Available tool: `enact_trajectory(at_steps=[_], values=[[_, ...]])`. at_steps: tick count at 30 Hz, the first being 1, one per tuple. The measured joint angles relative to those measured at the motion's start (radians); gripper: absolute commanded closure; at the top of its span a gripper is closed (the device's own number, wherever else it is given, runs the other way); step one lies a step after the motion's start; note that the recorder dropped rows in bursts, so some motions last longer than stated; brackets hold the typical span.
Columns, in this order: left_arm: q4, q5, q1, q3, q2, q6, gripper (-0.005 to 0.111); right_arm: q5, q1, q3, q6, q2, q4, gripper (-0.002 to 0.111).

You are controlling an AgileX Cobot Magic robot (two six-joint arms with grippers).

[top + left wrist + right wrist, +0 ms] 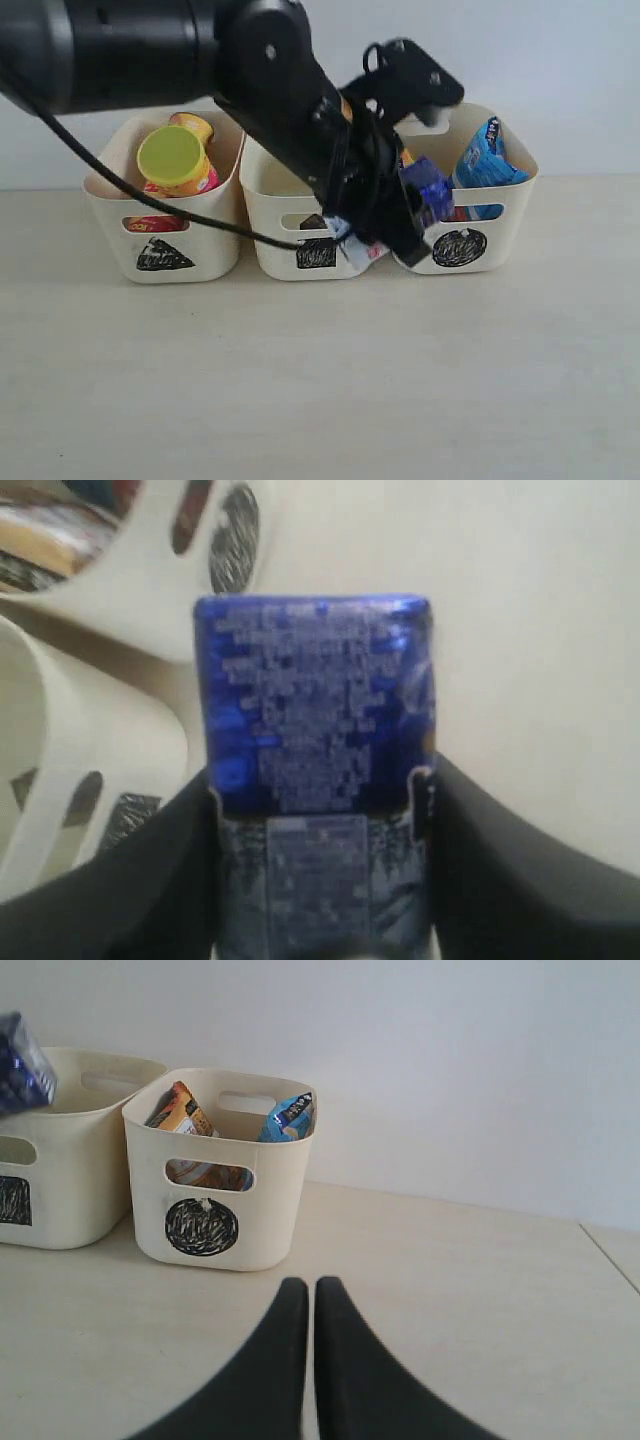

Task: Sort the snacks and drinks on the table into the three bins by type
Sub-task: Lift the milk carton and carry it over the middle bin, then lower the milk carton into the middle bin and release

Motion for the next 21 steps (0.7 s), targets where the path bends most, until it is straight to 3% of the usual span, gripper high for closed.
enact_trajectory(at_steps=[12,21], values=[[-0.033,-0.170,0.121,0.003,-0.076,-0.262,0.103,-0.002,0.000,0.000,0.000,0.000,0.000,0.108],[-0.036,-0.465,0.186,0.076,-0.076,-0.379,0.103,-0.002,0.000,0.000,0.000,0.000,0.000,0.108]])
